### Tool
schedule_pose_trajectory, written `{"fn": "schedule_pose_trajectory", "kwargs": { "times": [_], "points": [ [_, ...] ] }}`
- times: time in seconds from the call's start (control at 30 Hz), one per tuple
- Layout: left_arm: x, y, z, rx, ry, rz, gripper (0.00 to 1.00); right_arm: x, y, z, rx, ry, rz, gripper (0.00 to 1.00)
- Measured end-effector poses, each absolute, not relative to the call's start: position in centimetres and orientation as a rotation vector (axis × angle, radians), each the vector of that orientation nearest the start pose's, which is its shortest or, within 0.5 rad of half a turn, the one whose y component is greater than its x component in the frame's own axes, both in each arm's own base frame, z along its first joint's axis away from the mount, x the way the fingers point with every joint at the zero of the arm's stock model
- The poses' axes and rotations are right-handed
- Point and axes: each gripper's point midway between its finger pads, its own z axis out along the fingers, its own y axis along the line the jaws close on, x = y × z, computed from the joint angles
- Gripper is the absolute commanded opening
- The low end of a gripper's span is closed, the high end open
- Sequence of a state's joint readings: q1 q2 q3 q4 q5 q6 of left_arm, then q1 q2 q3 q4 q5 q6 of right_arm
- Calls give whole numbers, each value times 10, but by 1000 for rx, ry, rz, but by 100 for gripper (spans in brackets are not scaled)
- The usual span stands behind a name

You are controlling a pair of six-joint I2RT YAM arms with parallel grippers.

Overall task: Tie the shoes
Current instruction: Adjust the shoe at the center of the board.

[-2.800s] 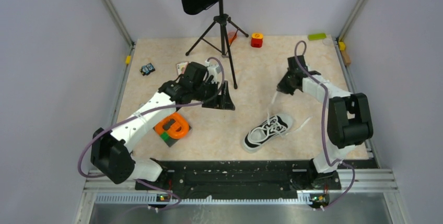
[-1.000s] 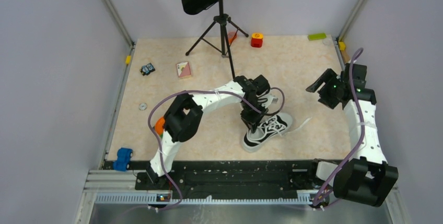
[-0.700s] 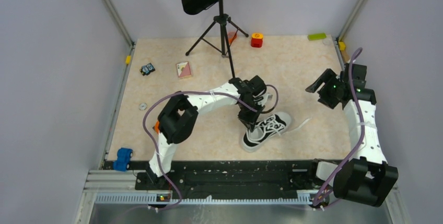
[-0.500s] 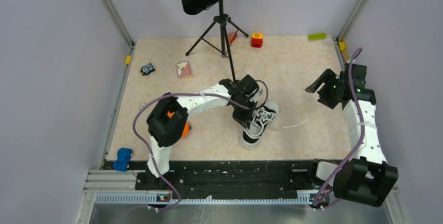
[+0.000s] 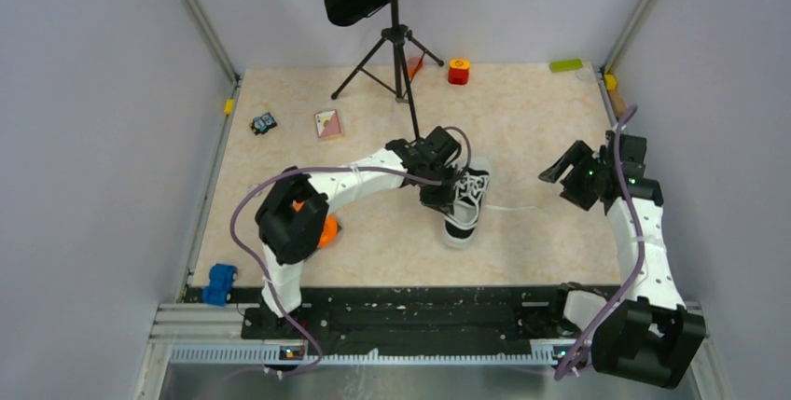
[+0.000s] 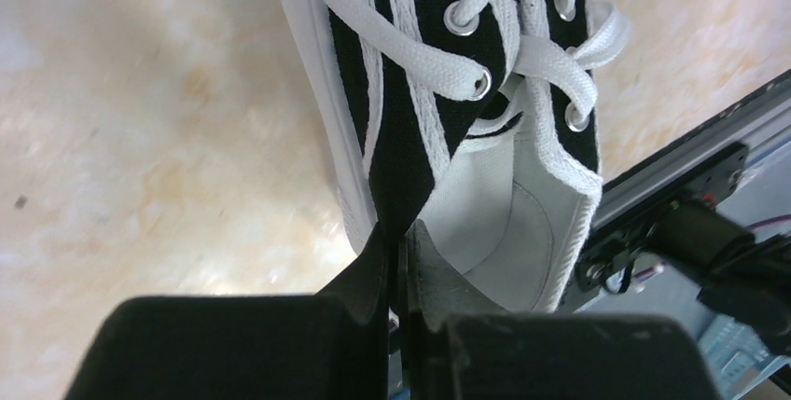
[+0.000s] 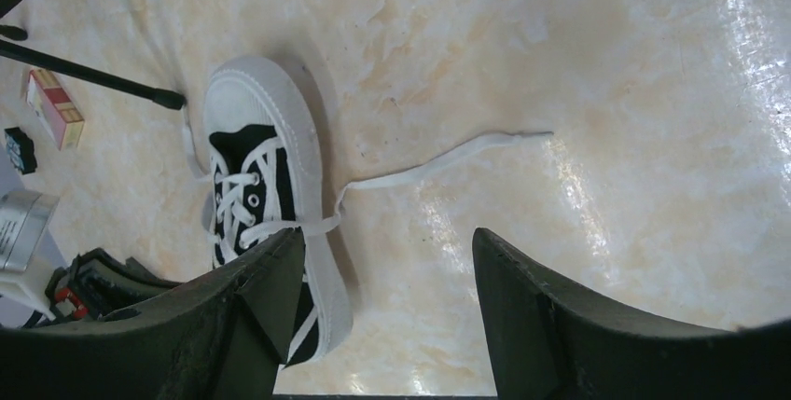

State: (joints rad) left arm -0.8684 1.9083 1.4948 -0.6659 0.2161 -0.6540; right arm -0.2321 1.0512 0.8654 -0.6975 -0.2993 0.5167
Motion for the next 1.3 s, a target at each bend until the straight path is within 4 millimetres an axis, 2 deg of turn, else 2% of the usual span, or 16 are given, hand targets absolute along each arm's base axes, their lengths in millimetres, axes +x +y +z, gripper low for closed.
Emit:
{"fn": "schedule_pose_trajectory", "kwargs": {
  "times": [0.13,0.27,0.37,0.5,0.6,0.8,1.0,1.17,1.23,1.3],
  "points": [
    [251,-398,81,327,2805,-765,0,266,8,155,766,2310,474,68],
    [256,-398,69,263,2820,-723,0,259,11,148,767,2314,480,68],
    [259,-395,68,235,2805,-703,0,250,14,129,792,2347,488,70],
    [258,-389,67,225,2792,-693,0,234,18,96,855,2411,475,68],
    [258,-389,68,225,2791,-694,0,229,23,83,876,2444,451,67],
    [256,-387,67,226,2793,-691,0,243,31,66,935,2455,365,61],
    [252,-381,70,221,2795,-669,0,263,15,47,1130,2376,264,61],
    [244,-375,73,223,2817,-643,0,271,7,25,1232,2378,189,61],
    [241,-375,73,227,2830,-644,0,282,5,28,1245,2344,191,60],
    [239,-375,73,229,2835,-648,0,289,3,27,1259,2322,189,55]
  ]
}}
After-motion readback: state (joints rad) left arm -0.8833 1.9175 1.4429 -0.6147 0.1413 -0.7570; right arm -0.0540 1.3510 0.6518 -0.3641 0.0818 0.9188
